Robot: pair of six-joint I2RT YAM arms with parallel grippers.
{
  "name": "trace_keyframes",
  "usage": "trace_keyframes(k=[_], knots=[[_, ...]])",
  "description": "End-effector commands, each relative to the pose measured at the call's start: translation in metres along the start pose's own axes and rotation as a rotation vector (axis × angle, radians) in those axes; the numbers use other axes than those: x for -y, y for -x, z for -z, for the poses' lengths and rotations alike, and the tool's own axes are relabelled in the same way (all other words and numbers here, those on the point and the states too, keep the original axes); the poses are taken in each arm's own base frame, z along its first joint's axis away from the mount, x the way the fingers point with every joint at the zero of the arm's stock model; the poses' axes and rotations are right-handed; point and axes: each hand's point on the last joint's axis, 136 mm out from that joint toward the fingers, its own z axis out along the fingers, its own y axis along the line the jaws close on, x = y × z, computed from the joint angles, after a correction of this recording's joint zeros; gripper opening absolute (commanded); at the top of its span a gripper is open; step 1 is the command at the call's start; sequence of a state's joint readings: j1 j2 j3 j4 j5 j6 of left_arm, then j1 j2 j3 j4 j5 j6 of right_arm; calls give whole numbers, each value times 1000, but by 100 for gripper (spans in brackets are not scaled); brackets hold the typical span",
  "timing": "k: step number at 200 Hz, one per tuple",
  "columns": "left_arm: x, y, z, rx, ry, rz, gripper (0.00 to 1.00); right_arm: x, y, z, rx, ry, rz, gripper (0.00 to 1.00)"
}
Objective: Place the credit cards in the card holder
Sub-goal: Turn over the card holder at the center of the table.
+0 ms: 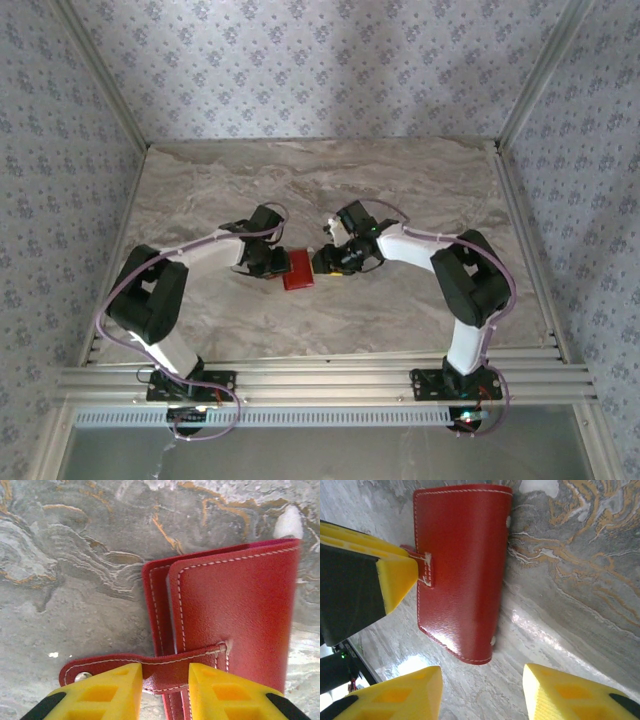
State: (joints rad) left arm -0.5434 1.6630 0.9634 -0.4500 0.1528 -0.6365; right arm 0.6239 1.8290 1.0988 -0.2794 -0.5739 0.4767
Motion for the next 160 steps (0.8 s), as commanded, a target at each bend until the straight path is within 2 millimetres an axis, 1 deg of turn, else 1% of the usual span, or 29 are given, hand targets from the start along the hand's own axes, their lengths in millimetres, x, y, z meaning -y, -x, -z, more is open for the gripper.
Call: trace_keyframes(k=[1,32,59,61,64,82,112,137,160], knots=[[-16,-9,-8,-27,68,-12,30,-6,8,-7,-14,50,21,52],[-30,-17,-16,-52,95,0,29,-11,14,-17,-30,77,25,53],[-38,-23,-20,-64,101,11,29,-12,11,-26,-51,102,10,53],[-38,-23,-20,-64,101,12,29,-19,19,-23,-33,114,24,53],[-39,-23,-21,-64,101,12,29,-22,22,-23,-28,122,29,54],[-41,-25,-23,-71,101,15,28,-31,24,-27,-32,167,31,54],[-40,-27,-27,-78,79,21,28,-39,23,-38,-49,174,40,55],[-38,-27,-29,-82,57,24,28,-41,22,-48,-64,178,33,49],[-34,-27,-30,-87,6,38,28,-43,20,-56,-79,203,13,39]])
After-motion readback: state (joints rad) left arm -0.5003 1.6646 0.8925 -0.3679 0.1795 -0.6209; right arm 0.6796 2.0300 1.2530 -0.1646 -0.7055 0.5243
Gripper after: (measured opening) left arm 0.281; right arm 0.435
